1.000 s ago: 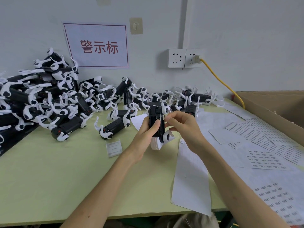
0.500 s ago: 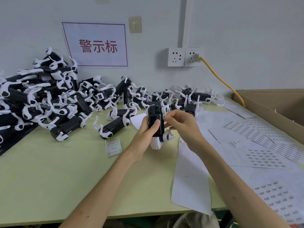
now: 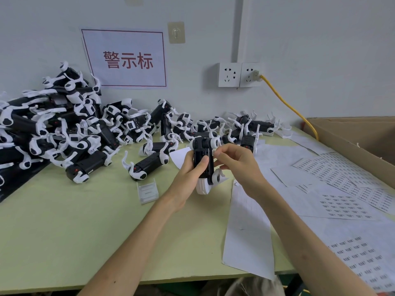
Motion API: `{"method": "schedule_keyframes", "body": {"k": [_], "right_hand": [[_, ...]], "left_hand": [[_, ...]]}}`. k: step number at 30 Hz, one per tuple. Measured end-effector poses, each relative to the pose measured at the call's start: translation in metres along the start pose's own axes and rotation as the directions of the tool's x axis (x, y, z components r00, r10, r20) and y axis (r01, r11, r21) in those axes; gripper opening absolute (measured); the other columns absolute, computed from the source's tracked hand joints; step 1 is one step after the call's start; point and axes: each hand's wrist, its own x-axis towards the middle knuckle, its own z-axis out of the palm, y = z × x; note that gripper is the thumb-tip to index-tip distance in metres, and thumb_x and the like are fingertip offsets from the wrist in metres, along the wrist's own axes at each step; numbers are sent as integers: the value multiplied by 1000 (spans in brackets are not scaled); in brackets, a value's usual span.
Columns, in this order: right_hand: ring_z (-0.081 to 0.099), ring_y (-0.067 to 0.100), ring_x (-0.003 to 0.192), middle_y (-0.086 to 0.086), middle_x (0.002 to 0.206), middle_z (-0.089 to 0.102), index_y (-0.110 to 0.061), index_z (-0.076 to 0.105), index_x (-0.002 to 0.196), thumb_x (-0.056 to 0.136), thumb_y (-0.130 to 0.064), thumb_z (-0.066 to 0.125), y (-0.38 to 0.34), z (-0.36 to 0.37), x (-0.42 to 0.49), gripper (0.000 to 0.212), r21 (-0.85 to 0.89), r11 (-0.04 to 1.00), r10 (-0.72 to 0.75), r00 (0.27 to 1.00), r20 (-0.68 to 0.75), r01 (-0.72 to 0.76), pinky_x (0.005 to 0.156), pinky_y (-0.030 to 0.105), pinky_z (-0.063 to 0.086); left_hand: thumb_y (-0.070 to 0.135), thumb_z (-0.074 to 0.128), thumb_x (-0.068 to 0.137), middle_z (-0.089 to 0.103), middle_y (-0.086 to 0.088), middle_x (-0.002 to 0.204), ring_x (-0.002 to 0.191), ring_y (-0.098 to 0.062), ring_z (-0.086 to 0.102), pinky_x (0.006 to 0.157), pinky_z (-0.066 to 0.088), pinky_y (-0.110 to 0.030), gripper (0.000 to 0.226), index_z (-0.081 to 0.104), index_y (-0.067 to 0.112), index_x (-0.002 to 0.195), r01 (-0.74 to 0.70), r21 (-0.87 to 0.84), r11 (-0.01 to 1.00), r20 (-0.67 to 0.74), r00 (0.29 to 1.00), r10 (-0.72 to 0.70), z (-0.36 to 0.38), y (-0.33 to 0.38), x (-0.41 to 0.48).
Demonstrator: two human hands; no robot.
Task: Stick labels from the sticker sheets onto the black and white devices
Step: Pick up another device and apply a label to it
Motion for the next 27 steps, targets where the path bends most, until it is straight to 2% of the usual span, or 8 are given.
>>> {"method": "schedule_keyframes", "body": {"k": [8,11,16,19,24,27], "right_hand": [[71,11,74,-7,72,71,-11,69,84,98,-9,65,1,0,1,15,-4,1000,9,1000,-8,-9,74,24,57],[71,11,73,-8,71,71,-12,69,83,98,-9,65,1,0,1,15,10,1000,8,1000,-11,-7,73,21,57],[71,10,72,-7,71,71,-12,69,82,97,-8,66,1,1,1,17,19,1000,1,1000,-18,-1,71,19,55],[71,10,72,-6,70,71,-13,68,81,97,-8,66,1,0,1,17,16,1000,0,1000,-20,0,71,19,55],[71,9,72,-6,70,70,-13,68,80,97,-10,67,1,1,1,17,13,1000,6,1000,-24,-5,70,18,54],[71,8,72,-6,71,70,-13,68,80,97,-11,67,1,1,1,17,7,1000,7,1000,-25,-7,71,17,54]], "left_hand": [[39,51,106,69,20,125,120,2,61,102,43,-26,24,52,33,129,-9,11,1000,-12,1000,9,2,1,-1],[37,51,106,69,16,126,120,0,62,101,44,-24,24,52,30,129,-31,14,999,-20,999,32,2,1,-1],[35,51,107,68,19,120,114,5,62,89,45,-13,19,50,30,125,-76,58,995,-32,996,78,3,1,-2],[33,51,107,67,16,122,114,5,62,90,45,-13,20,49,27,126,-106,89,990,-29,994,108,3,1,-3],[29,51,107,63,-1,132,120,-4,60,102,45,-23,25,47,21,130,-151,107,983,-20,988,154,3,0,-3],[24,50,108,64,-3,131,120,-6,61,99,46,-18,24,46,19,130,-173,95,980,-19,984,175,4,0,-3]]}}
